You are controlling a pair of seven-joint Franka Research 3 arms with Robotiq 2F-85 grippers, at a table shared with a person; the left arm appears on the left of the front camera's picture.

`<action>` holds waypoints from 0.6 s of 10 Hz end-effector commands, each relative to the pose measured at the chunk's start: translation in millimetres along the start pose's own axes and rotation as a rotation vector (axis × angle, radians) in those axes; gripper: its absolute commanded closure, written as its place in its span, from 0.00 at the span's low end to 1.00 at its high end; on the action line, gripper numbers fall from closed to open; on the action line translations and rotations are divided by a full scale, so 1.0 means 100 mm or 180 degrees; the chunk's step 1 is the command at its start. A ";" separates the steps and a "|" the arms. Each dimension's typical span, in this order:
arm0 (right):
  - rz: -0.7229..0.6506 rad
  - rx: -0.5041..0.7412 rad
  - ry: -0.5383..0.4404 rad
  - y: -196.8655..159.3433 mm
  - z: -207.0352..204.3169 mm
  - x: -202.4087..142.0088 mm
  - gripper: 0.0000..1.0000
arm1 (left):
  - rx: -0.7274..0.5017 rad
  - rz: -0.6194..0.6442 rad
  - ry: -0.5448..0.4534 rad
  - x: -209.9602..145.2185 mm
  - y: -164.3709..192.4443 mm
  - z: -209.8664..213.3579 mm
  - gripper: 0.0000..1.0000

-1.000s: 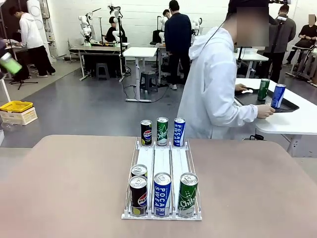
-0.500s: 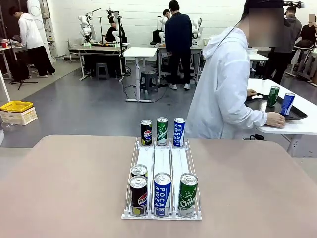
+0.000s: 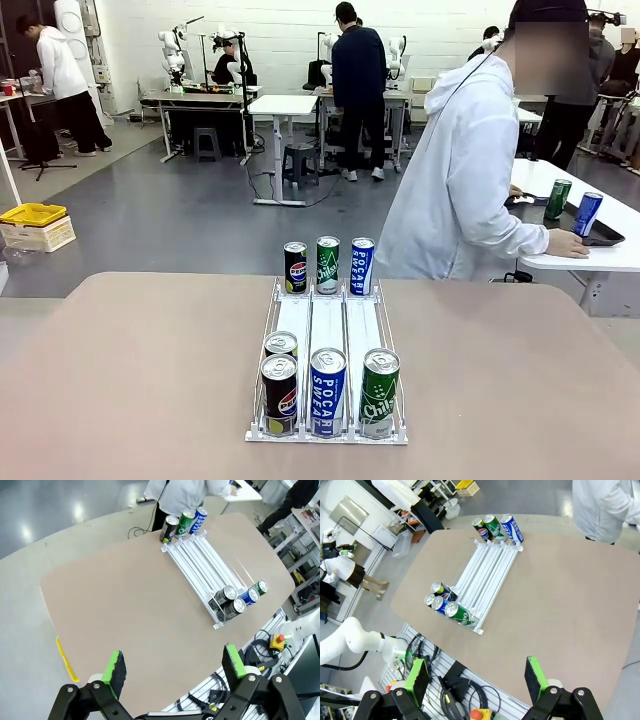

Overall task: Retrieve and hand over the desired beverage to the person.
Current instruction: Place the picked can on the Handle tray extended by the person.

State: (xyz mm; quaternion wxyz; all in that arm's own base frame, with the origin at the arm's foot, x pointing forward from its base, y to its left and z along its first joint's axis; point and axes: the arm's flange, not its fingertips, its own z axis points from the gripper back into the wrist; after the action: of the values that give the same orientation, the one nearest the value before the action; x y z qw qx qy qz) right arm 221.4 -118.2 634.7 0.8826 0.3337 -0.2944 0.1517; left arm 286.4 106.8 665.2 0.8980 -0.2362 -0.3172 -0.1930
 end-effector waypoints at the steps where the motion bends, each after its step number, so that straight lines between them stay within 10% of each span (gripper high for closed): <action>1: 0.0041 0.0077 -0.0022 -0.01 -0.01 0.02 0.00 | 0.0014 -0.0009 0.0024 0.00 -0.01 0.03 0.00; 6: 0.0041 0.0077 -0.0022 -0.01 -0.01 0.02 0.00 | 0.0014 -0.0009 0.0024 0.00 -0.01 0.03 0.00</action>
State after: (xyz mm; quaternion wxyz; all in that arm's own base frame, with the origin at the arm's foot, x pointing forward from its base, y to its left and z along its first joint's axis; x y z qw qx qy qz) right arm 221.4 -118.2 634.7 0.8826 0.3336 -0.2944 0.1517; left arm 285.9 106.9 666.0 0.8983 -0.2349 -0.3175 -0.1927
